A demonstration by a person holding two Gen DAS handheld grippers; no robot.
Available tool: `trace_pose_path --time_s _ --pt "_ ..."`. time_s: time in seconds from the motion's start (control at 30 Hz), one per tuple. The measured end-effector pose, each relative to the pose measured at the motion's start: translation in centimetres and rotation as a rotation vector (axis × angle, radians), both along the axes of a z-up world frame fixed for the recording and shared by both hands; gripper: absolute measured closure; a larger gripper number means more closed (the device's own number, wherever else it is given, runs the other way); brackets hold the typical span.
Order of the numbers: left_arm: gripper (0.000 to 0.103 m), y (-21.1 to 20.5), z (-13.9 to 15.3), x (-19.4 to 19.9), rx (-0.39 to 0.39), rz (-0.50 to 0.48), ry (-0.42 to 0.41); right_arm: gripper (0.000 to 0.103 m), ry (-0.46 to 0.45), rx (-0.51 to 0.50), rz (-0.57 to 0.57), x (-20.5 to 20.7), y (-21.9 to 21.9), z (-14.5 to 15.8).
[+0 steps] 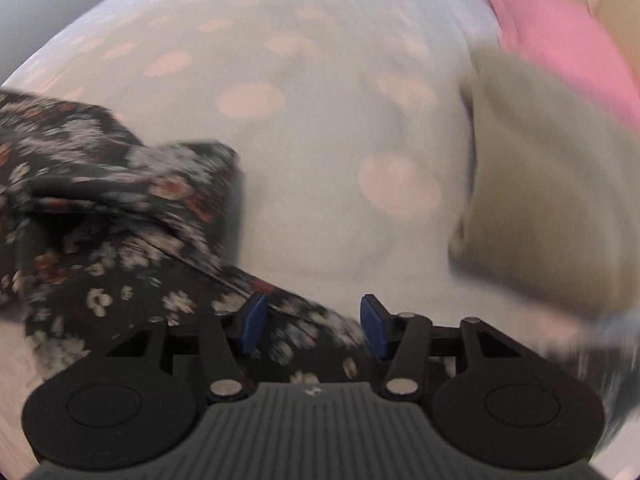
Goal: Fold clothes
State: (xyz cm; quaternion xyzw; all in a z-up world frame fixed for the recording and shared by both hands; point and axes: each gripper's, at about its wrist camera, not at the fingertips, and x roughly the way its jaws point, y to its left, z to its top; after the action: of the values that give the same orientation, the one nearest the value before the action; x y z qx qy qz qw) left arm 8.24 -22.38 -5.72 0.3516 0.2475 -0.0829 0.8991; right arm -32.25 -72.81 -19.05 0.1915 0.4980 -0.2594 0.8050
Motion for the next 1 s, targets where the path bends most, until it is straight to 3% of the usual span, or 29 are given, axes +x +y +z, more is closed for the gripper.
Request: trace_pose_path --time_s 0.1,0.17,0.2,0.23,0.43,0.57,0.73,0.93,1.0 --pt "0.101 -0.5 0.0 -0.5 0.029 -0.014 -0.027 0.053 0.021 0.057 -0.026 -0.3 -0.3 -0.8" --pt "0.101 -0.5 0.1 -0.7 0.029 -0.017 -0.033 0.073 0.066 0.053 0.001 -0.2 0.4 -0.4" --pt "0.101 -0.5 0.2 -0.8 0.025 -0.016 -0.034 0.094 0.079 0.055 0.009 -0.3 0.9 -0.3" --pt "0.101 -0.4 0.3 -0.9 0.021 -0.015 -0.035 0.099 0.091 0.056 0.016 -0.5 1.4 -0.1" --pt "0.101 -0.1 0.7 -1.5 0.004 -0.015 -0.033 0.102 0.084 0.063 0.053 -2.1 4.8 2.1" --pt "0.101 0.2 1.0 -1.7 -0.006 -0.013 -0.023 0.102 0.06 0.124 0.034 -3.8 7.2 4.3" --pt "0.101 0.4 1.3 -1.3 -0.026 0.002 -0.007 0.102 0.059 0.194 0.088 -5.5 12.3 6.9" --pt "0.101 0.3 1.3 -1.4 -0.037 0.009 -0.002 0.102 0.176 0.353 0.212 -5.4 18.2 4.2" --pt "0.101 0.3 1.4 -1.5 -0.041 0.011 -0.001 0.102 0.202 0.349 0.247 -5.2 19.5 4.0"
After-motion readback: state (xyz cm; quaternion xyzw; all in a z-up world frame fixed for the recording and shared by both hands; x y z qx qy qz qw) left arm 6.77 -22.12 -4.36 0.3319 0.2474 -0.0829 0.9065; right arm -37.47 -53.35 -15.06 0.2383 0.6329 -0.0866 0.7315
